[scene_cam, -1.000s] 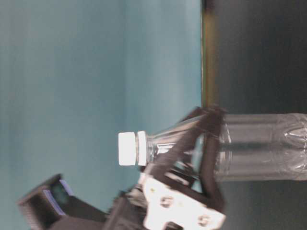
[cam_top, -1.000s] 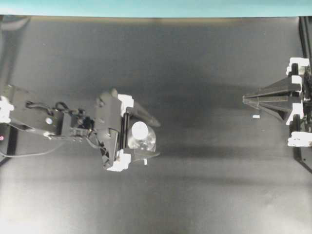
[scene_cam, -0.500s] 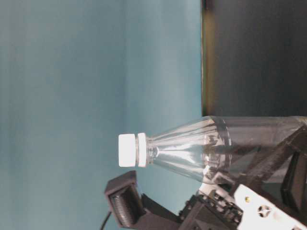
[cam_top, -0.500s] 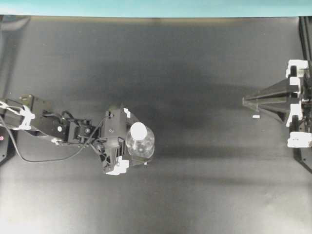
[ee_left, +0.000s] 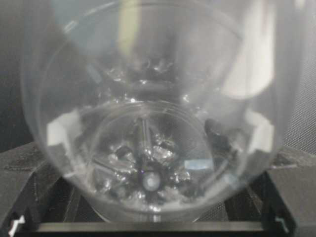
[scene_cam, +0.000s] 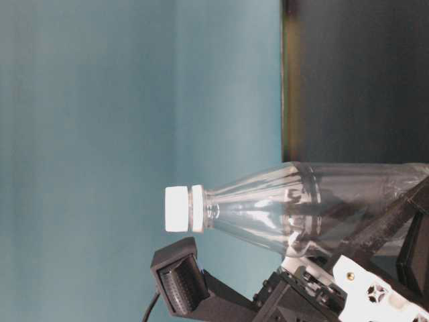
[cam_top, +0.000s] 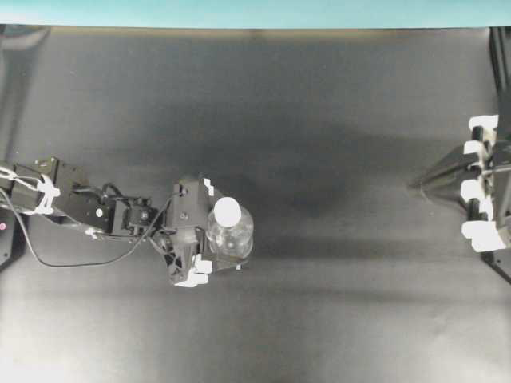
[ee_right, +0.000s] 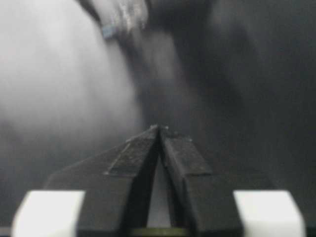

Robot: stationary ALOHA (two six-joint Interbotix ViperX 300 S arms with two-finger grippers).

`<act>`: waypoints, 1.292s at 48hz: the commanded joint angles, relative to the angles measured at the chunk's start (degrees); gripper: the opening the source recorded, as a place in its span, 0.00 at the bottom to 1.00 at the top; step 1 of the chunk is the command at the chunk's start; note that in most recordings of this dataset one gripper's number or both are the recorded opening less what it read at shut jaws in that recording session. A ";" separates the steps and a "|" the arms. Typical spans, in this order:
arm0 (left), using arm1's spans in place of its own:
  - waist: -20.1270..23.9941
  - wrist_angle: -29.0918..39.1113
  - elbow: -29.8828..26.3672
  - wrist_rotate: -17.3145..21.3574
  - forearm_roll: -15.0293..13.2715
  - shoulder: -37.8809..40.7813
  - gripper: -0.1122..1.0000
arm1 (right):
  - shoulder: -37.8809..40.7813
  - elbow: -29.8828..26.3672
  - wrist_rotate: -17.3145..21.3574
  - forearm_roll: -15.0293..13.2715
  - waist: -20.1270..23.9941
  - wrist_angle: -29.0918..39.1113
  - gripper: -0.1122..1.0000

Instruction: Open the bottle cap by holding the bottle with the left arm and twisting the cap with the right arm.

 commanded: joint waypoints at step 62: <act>-0.18 -2.20 0.26 0.09 0.18 0.09 0.87 | 63.46 -75.59 -3.25 11.69 -0.44 42.71 0.85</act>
